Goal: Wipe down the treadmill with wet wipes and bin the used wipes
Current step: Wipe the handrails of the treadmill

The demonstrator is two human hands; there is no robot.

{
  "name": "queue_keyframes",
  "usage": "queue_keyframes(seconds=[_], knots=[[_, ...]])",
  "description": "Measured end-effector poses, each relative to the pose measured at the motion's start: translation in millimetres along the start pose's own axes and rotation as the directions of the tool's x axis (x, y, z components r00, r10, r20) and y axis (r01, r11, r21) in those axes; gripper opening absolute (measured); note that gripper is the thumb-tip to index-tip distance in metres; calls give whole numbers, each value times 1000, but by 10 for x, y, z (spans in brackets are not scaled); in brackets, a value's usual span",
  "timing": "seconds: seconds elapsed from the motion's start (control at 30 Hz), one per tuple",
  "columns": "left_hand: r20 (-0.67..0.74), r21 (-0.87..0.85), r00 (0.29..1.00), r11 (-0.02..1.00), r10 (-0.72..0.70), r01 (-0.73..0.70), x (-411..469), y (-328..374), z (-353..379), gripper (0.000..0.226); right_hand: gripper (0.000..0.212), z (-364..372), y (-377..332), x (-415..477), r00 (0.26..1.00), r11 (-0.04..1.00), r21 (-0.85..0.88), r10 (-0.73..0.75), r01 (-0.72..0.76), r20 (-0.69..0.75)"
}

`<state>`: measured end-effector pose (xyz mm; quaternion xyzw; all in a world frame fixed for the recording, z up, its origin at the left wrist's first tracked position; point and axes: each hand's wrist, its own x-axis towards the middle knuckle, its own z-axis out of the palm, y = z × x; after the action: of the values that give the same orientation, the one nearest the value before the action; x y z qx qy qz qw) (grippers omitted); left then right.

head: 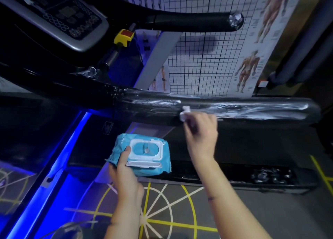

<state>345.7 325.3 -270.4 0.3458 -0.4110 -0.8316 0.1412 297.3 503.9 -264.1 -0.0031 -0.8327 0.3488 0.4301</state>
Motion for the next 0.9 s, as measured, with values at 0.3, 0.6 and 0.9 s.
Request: queue_keyframes(seconds=[0.3, 0.6, 0.9], knots=[[35, 11, 999, 999, 33, -34, -188, -134, 66, 51, 16, -460, 724, 93, 969, 978, 2, 208, -209, -132], [84, 26, 996, 999, 33, -35, -377, -245, 238, 49, 32, -336, 332, 46, 998, 999, 7, 53, -53, -39], [87, 61, 995, 997, 46, -52, -410, -334, 250, 54, 24, -414, 908, 114, 999, 995, -92, 42, -44, -27]])
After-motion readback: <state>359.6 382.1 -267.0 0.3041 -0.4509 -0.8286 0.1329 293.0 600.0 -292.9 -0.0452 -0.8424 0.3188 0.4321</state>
